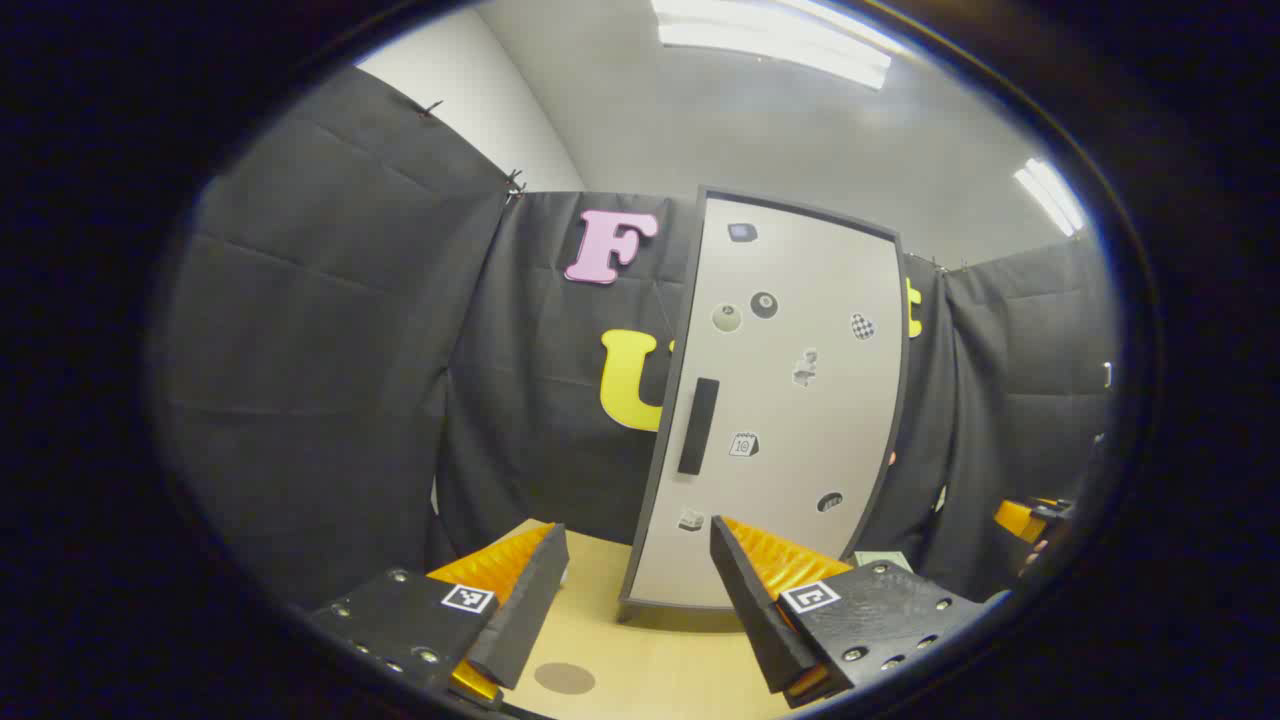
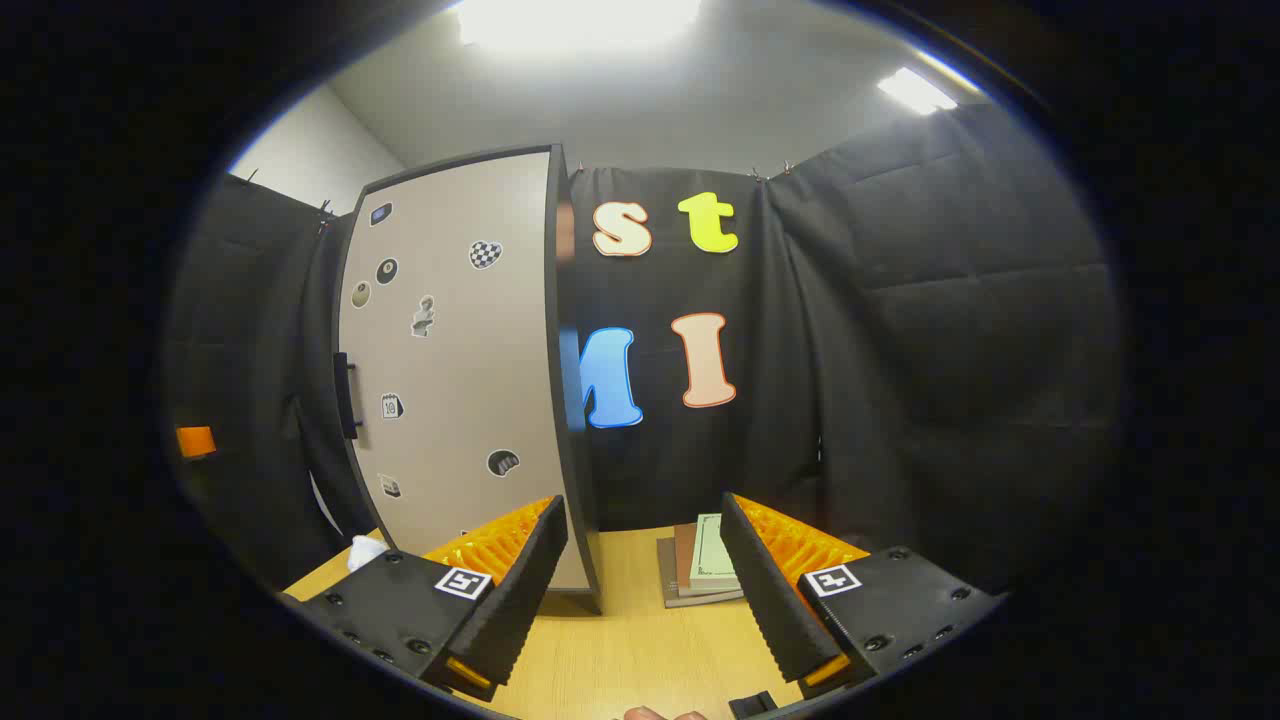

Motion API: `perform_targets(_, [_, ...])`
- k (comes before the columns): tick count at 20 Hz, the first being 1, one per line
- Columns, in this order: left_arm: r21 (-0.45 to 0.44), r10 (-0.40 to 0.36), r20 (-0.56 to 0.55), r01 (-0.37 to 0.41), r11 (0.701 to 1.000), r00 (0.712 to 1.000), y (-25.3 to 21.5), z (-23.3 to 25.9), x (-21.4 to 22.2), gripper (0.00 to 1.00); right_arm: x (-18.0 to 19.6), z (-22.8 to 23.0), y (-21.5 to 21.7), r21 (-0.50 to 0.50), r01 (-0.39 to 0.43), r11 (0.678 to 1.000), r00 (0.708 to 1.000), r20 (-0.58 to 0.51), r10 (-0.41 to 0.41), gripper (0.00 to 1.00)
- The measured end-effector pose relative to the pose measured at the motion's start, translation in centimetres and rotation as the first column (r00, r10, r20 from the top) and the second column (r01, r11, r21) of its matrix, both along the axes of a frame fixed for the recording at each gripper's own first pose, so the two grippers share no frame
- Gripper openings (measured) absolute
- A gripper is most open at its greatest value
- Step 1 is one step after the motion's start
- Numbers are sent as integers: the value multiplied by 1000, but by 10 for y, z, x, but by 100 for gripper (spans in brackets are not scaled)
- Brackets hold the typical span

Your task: Open the cabinet door with the right hand, grasp the bottle in the cabinet with the left hand and place it on the coaster, then close the cabinet door with the right hand.

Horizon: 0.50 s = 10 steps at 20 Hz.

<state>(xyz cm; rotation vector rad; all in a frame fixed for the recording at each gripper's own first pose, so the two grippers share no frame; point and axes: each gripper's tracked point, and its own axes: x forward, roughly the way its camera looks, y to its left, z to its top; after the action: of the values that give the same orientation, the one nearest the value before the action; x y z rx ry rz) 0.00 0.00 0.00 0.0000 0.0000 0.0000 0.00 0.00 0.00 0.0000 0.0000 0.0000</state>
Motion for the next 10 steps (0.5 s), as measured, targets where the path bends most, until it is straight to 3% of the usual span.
perform_targets(2, [36,8,-17,-8,999,1000,5,-4,8,88,0,7,3,-29,21,999,1000,9,-21,98])
perform_targets(4, [42,-32,-35,33,999,999,0,-7,14,87,-1,14,13,-38,26,999,999,22,-25,98])
perform_targets(10, [68,-104,-65,108,992,993,4,-20,29,87,10,2,55,6,5,1000,1000,-16,-5,98])
